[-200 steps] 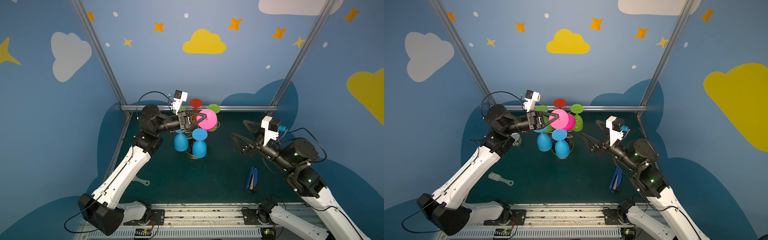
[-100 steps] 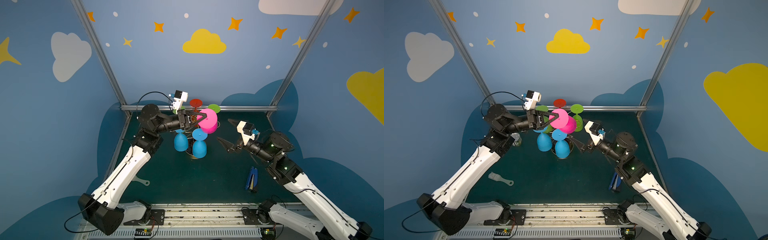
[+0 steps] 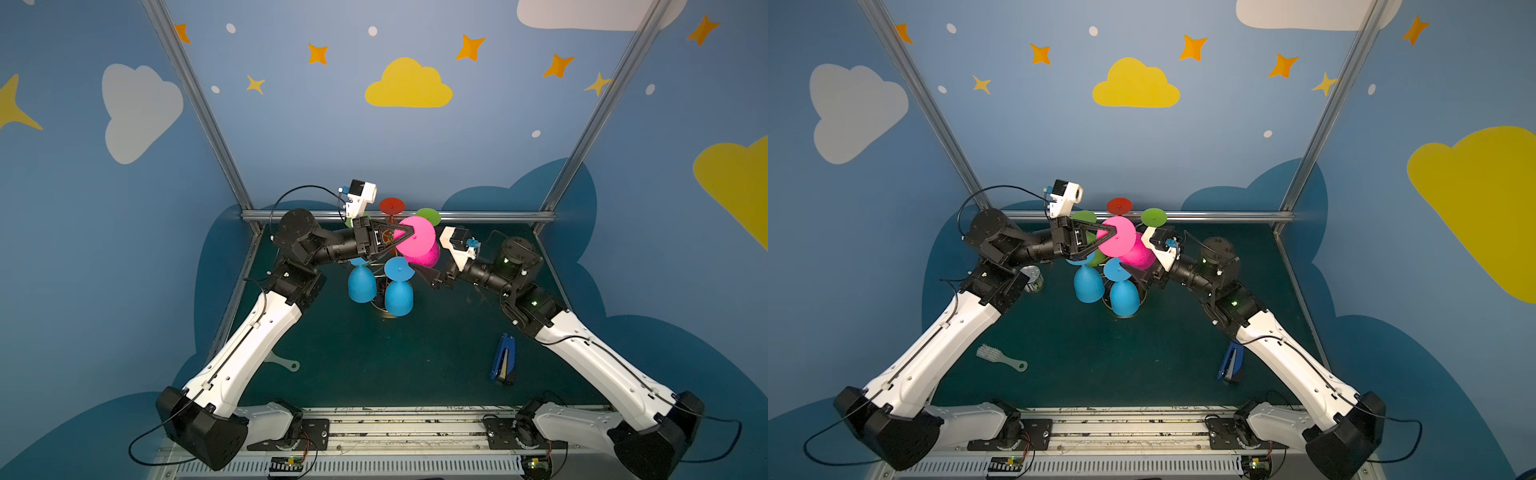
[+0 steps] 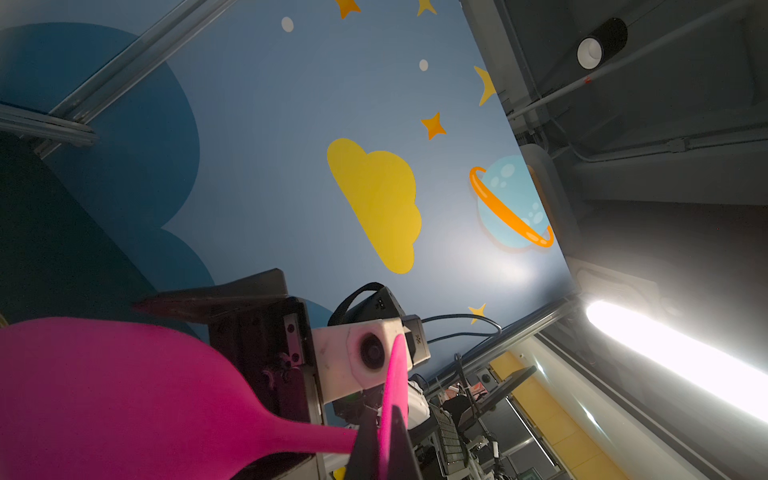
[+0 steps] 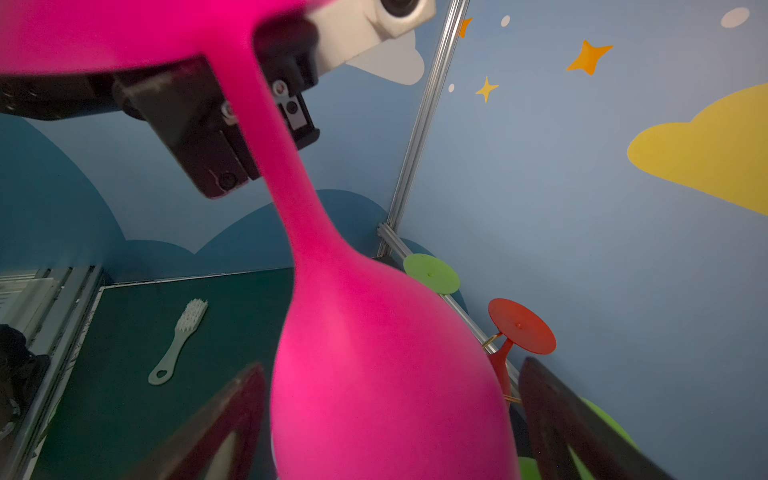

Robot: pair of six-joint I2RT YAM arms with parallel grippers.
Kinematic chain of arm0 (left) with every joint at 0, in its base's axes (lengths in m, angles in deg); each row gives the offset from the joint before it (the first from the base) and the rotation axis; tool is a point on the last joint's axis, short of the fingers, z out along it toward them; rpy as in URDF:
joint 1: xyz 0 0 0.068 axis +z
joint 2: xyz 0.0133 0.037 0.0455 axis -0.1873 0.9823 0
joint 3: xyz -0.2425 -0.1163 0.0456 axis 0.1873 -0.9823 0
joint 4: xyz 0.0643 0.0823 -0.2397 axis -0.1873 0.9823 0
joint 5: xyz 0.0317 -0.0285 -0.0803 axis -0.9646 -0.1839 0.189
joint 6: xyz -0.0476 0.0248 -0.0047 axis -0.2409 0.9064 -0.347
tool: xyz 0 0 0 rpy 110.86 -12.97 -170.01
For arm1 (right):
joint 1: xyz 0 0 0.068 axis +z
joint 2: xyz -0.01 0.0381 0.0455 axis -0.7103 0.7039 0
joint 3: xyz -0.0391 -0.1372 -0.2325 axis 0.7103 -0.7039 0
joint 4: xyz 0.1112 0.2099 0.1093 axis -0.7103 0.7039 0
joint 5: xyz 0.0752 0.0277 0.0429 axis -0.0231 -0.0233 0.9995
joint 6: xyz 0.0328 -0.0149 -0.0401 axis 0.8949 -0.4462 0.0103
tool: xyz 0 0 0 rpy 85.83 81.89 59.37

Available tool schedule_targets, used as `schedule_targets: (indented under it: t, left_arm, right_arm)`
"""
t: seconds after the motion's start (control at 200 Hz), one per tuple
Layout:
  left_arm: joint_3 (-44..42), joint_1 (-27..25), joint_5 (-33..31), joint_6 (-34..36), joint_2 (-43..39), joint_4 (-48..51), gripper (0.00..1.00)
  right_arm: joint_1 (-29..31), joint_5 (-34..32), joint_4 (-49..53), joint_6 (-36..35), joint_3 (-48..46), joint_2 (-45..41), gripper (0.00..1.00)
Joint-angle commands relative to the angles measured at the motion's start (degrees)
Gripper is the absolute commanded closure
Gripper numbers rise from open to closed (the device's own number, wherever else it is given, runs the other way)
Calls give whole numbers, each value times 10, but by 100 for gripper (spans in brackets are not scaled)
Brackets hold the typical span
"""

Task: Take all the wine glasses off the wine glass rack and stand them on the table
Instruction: 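Move the right gripper to grasp the magenta glass stem below the left gripper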

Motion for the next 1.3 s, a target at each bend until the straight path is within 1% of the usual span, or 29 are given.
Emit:
schedule_targets:
  t: [0.0,0.17,0.235,0.33,0.39,0.426,0.456,0.546,0.591,0.941,1.292]
  left_arm:
    - [-3,1,13,-20,-12,-41,96]
    - [-10,2,15,-32,-16,-54,95]
    - [-12,1,14,-27,-17,-50,93]
    - [-14,2,14,-21,-15,-43,93]
    - [-15,3,14,-19,-13,-43,93]
    - [-15,4,13,-20,-12,-43,93]
    - [-16,4,12,-21,-10,-43,92]
    - [-16,4,13,-27,-7,-50,93]
    - [-17,4,13,-33,-6,-57,93]
    - [-26,4,11,-38,-4,-59,92]
    - [-29,4,14,-44,-5,-53,91]
  right_arm:
    - [-3,9,-26,9,21,14,6]
    - [-3,10,-32,21,21,22,8]
    - [-3,10,-28,25,21,21,14]
    - [-3,7,-23,36,18,15,29]
    - [-3,7,-18,41,16,10,31]
    - [-2,8,-14,43,15,6,31]
    - [-2,7,-11,45,14,3,29]
    - [0,6,-10,49,11,-4,14]
    - [1,4,-12,49,9,-7,11]
    - [3,-3,-26,56,21,1,10]
    - [7,-31,-48,58,24,16,10]
